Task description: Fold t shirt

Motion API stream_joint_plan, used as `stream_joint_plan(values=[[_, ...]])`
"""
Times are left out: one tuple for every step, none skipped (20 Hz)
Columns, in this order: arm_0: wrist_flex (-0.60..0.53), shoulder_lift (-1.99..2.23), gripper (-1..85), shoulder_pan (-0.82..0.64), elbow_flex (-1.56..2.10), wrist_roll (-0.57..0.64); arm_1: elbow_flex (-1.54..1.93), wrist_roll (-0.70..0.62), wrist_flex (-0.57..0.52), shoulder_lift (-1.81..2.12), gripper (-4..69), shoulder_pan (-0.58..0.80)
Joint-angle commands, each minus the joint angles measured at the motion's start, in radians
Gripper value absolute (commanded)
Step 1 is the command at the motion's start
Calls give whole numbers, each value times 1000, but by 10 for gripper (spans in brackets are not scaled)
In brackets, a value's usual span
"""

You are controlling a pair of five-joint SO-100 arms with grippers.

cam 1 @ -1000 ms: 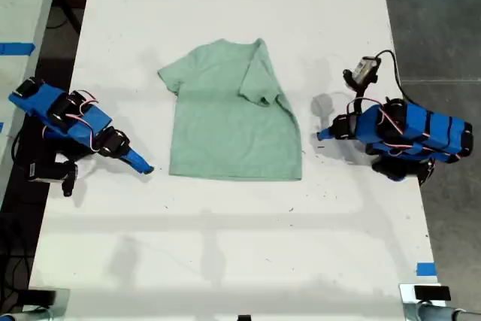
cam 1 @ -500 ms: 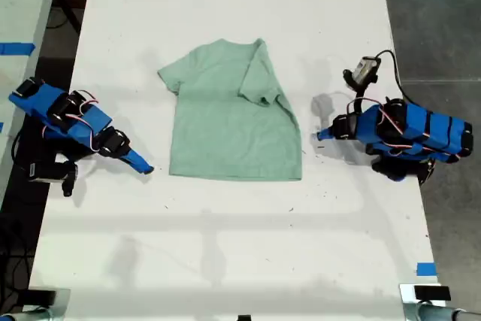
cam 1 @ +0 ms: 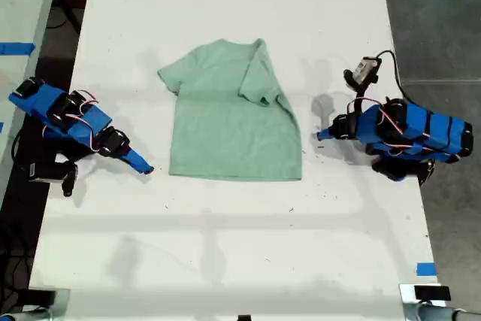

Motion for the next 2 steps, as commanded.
stream_joint_plan(values=[[-11,6,112,5,11,-15,49,9,0,17,9,-11],[-11,6,112,5,11,-15,49,9,0,17,9,-11]])
